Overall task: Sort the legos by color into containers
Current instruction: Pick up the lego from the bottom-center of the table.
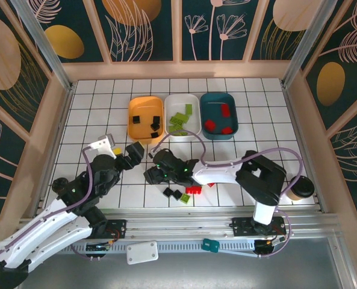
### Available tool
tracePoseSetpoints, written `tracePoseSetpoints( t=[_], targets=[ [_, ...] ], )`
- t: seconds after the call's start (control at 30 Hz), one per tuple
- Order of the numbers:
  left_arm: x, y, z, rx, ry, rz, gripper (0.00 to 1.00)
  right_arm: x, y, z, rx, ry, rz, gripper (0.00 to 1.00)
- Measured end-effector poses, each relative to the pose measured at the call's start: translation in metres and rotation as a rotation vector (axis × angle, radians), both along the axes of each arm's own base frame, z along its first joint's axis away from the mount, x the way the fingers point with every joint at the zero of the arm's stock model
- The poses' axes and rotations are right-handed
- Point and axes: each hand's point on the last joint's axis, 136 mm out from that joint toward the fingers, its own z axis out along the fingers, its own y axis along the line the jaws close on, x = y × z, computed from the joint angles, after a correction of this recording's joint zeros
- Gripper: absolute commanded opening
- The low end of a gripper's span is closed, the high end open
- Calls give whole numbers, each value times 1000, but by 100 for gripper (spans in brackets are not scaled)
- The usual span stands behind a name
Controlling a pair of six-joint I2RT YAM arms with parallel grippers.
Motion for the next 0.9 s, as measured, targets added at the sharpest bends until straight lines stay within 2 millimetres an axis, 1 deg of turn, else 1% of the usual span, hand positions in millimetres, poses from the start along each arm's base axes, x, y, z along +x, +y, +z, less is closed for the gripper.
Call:
tracePoseSetpoints(
  t=[0.07,0.13,0.23,0.33,0.5,0.63,0.77,0.9],
  targets=[
    [-2,4,-5,6,14,13,99,1,5,-9,-37,2,-2,67],
    [-2,6,-9,13,25,19,99,3,6,-16,-74,0,-12,67],
    [-2,7,-13,27,37,27,99,4,2,-20,-116,-10,-26,65],
    [-2,8,-13,32,38,33,99,0,-1,-23,-150,-15,-29,62],
    [-1,9,-15,39,42,39,99,-10,-6,-35,-207,-18,-16,58],
    [0,8,-18,46,47,39,99,-14,-2,-36,-217,-30,-1,47],
    [0,8,-18,48,49,39,99,-15,-2,-36,-223,-40,6,35],
    [0,8,-19,52,52,39,99,-14,-4,-32,-221,-53,4,29]
  ],
)
